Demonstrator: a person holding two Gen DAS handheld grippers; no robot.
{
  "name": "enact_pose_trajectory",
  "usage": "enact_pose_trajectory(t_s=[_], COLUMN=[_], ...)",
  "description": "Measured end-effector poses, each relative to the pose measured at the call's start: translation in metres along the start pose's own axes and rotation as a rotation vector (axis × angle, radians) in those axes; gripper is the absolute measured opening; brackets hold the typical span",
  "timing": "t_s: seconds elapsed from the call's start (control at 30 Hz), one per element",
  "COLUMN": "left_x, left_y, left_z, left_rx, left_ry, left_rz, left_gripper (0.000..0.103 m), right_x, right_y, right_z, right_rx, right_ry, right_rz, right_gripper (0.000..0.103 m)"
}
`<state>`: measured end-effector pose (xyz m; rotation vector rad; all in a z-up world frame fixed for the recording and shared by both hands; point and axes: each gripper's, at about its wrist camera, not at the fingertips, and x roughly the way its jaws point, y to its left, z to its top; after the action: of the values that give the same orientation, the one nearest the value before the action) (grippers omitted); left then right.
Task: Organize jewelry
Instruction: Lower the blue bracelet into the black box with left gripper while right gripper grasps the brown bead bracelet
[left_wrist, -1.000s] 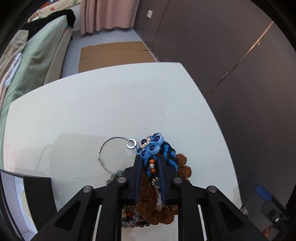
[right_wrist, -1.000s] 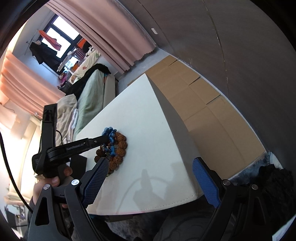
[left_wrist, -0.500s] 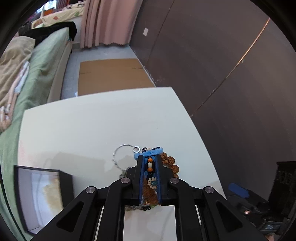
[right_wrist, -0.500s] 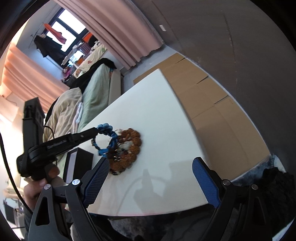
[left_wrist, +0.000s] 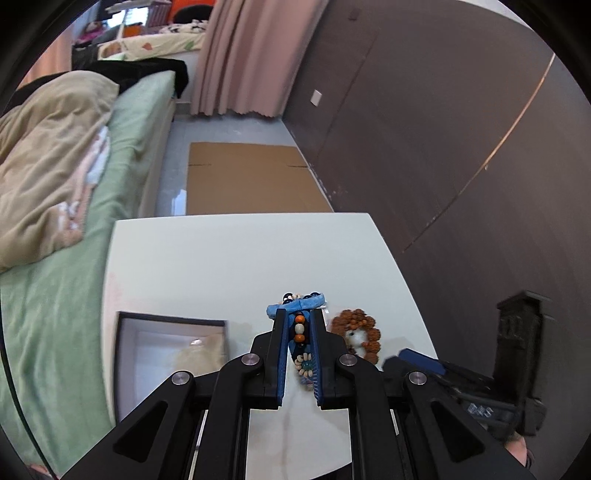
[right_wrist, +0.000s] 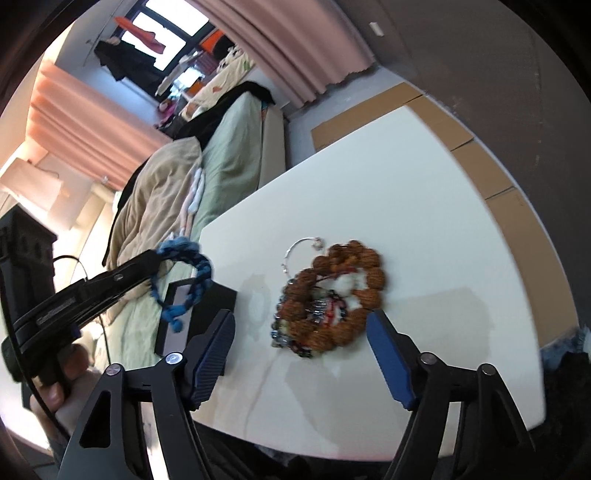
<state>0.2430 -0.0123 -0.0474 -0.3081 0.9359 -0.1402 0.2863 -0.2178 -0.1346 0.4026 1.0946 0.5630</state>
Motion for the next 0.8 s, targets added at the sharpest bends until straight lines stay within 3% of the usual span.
enact_pose_trajectory(t_s=[0.13, 0.33, 0.4, 0.47, 0.63, 0.8], left_x=[-0.017, -0.043, -0.050, -0.056, -0.063, -0.061], left_y=[0.019, 0.050, 0.058, 0.067, 0.084, 0.095], left_z=[-0.004, -0.011, -0.013, -0.016, -0.023, -0.025], left_rx=[-0.020, -0.068, -0.082, -0.095, -0.123, -0.146], left_ry=[-0.020, -0.051, -0.057, -0.064, -0.073, -0.073], left_rz=[0.019, 0.038, 0.041, 0.045, 0.040, 0.017], left_gripper=[0.011, 0.011, 0.011, 0.011, 0.011, 0.011], right_x=[0.020, 0.051, 0.062, 0.070, 0.064, 0.032], right_y=[0.008, 0.017, 0.018, 0.015, 0.014, 0.025], right_z=[0.004, 0.010, 0.009, 0.009, 0.009, 0.015], right_rx=[0.006, -0.008, -0.007, 0.000, 0.024, 0.011], right_ry=[0.045, 0.099, 0.126, 0.153, 0.126, 0.058], right_rz=[0.015, -0.063, -0.091, -0.102, -0.117, -0.122], right_gripper=[0.072, 0.071, 0.061, 0.024, 0.022, 0.021])
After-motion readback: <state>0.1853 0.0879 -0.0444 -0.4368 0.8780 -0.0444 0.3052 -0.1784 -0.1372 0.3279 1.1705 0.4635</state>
